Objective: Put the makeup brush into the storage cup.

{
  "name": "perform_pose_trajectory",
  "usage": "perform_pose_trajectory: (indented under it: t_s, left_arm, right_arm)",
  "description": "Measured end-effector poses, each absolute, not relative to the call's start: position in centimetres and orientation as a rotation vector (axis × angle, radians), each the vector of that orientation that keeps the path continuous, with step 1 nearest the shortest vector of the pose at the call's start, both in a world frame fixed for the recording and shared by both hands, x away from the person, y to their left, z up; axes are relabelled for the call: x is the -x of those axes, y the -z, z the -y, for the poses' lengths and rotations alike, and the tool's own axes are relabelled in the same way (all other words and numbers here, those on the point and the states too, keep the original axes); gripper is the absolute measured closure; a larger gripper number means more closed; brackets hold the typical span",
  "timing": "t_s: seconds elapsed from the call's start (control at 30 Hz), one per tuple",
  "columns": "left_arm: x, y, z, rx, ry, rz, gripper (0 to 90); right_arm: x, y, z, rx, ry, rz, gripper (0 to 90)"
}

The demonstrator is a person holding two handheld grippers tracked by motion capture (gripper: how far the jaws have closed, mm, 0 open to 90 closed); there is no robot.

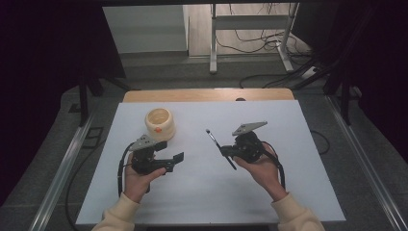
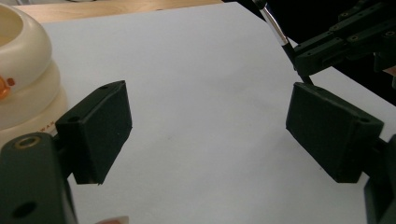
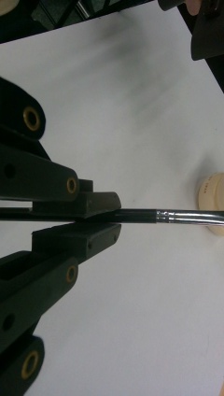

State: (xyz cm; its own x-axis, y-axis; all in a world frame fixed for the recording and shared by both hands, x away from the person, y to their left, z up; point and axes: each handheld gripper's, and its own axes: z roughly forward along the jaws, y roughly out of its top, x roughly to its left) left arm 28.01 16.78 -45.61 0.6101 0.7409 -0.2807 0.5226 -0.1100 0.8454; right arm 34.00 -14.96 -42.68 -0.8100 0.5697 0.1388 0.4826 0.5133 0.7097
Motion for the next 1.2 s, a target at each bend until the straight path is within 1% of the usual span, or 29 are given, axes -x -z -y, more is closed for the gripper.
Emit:
perform_pose_trajectory:
  t_s: [0.5,1.2]
  left_arm:
    - [-28.4,45.8,-16.6,-1.758,-0.234,-1.041,15.6]
    - [-28.9,45.7,-14.9,-1.76,-0.205,-1.021,17.3]
  right_arm:
    - [-33.8,42.8,14.7,-0.898,-1.205,-2.612,83.8]
    - [-33.5,42.8,14.3,-0.864,-1.25,-2.589,83.7]
